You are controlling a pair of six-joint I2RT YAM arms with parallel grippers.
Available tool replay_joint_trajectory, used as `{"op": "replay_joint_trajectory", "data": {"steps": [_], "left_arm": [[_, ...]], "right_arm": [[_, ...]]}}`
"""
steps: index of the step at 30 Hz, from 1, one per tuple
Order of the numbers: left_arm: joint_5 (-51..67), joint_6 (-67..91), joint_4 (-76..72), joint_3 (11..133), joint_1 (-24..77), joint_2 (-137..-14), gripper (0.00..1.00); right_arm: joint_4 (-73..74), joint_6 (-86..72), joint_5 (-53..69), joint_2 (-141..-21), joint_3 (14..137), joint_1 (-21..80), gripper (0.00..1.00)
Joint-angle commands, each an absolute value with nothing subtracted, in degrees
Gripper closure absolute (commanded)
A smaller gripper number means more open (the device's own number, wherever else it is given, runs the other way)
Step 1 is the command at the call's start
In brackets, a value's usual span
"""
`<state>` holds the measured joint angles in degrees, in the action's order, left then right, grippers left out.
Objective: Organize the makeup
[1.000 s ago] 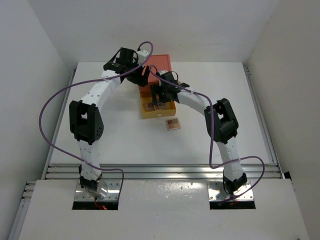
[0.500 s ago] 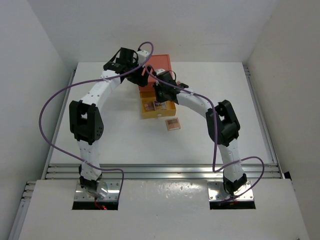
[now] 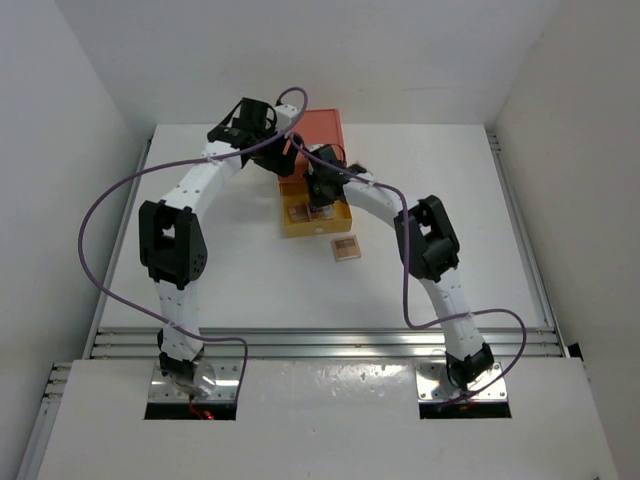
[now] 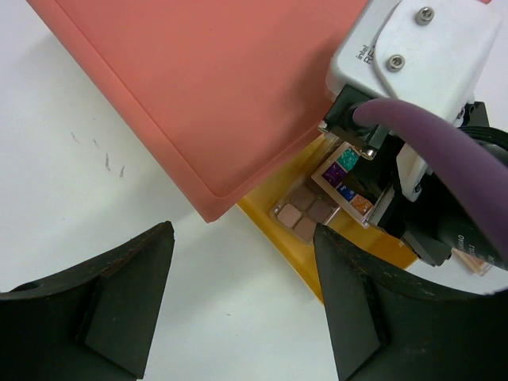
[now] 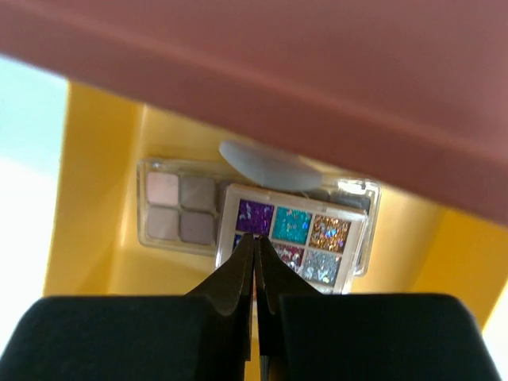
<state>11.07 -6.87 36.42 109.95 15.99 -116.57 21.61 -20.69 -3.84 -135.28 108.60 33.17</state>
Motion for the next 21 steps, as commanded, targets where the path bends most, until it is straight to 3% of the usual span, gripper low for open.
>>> {"op": "replay_joint_trajectory", "data": {"steps": [1, 9, 13, 15, 21], "left_arm": [[11.2, -6.8, 34.8, 110.0, 16.0, -113.6, 0.23], [11.7, -9.7, 35.4, 111.4, 16.0, -113.0, 0.23], [15.3, -16.0, 37.3, 114.1, 17.8, -112.5, 0.23], [16.2, -19.0, 39.4, 115.0, 19.7, -112.0, 0.23], [21.9, -36.8, 47.4, 115.3, 26.2, -111.4, 0.23]], "right_arm": [[23.8, -20.5, -3.8, -135.9, 110.3, 33.1, 1.0], [19.4, -18.7, -2.9, -129.0, 110.8, 33.0, 0.98], [16.6, -17.6, -3.3, -120.2, 108.2, 32.0, 0.78], [15.1, -18.9, -3.3, -117.0, 104.1, 31.2, 0.6], [17.6, -24.5, -3.3, -100.0, 85.2, 23.9, 0.29]]}}
